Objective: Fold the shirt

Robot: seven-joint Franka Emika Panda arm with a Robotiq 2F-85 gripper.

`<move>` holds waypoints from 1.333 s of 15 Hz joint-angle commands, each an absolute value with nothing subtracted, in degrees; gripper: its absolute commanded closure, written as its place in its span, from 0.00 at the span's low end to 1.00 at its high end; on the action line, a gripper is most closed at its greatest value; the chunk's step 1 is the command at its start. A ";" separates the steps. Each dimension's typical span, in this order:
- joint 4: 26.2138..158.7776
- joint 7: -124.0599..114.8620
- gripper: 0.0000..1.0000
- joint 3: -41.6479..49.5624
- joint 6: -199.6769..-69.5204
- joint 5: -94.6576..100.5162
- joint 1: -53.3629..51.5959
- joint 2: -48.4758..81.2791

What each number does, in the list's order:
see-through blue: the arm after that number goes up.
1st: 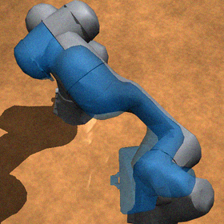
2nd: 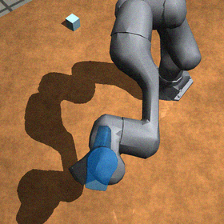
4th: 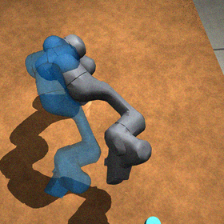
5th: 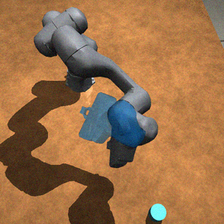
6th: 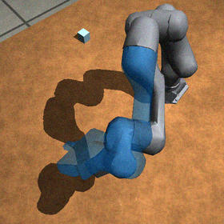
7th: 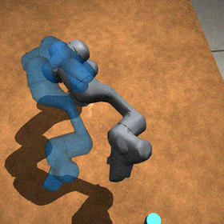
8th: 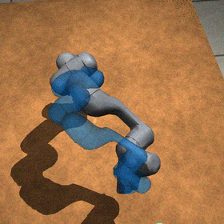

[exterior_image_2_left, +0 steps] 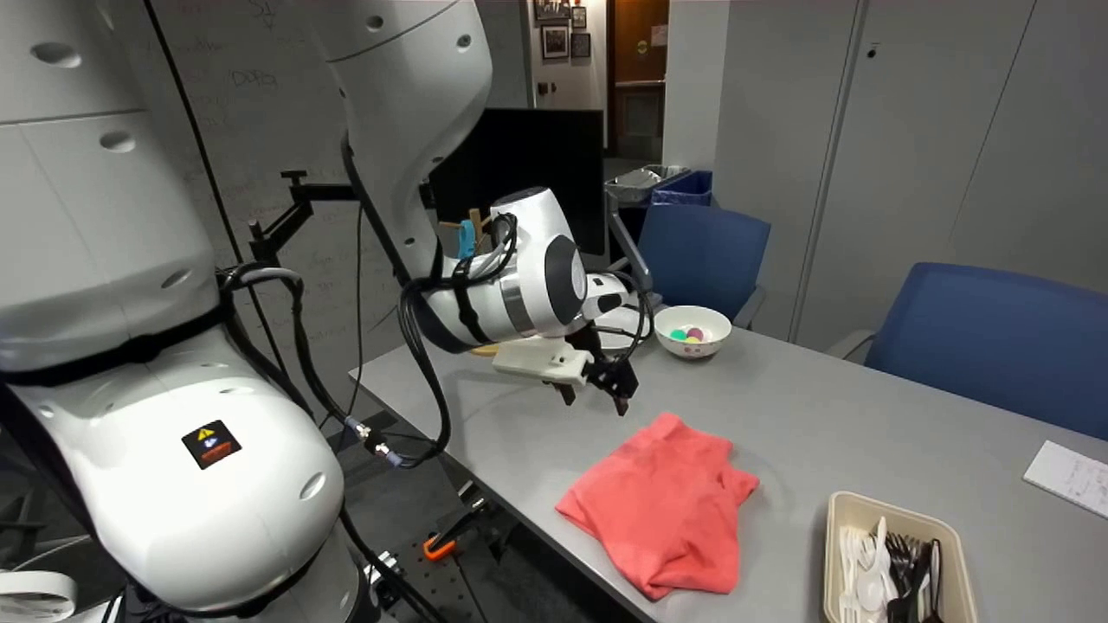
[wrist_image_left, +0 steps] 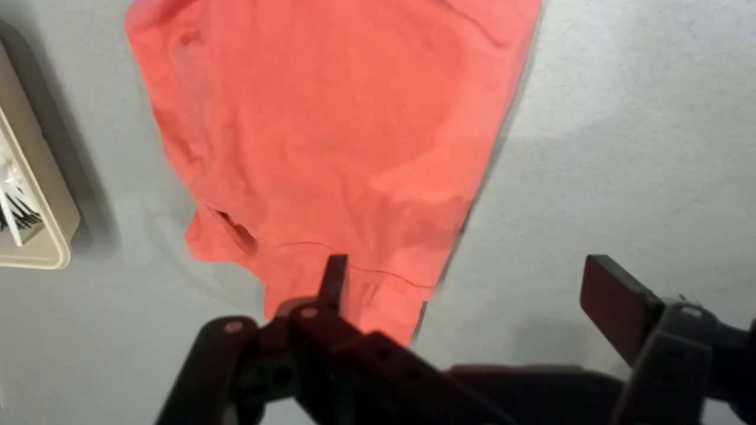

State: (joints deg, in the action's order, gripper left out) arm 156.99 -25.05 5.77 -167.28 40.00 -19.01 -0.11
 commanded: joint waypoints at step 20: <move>156.58 1.02 0.00 -4.66 -138.24 14.72 -10.97 -31.34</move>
State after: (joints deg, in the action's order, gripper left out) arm 156.56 -0.22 -2.55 -138.06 16.39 -13.03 -31.25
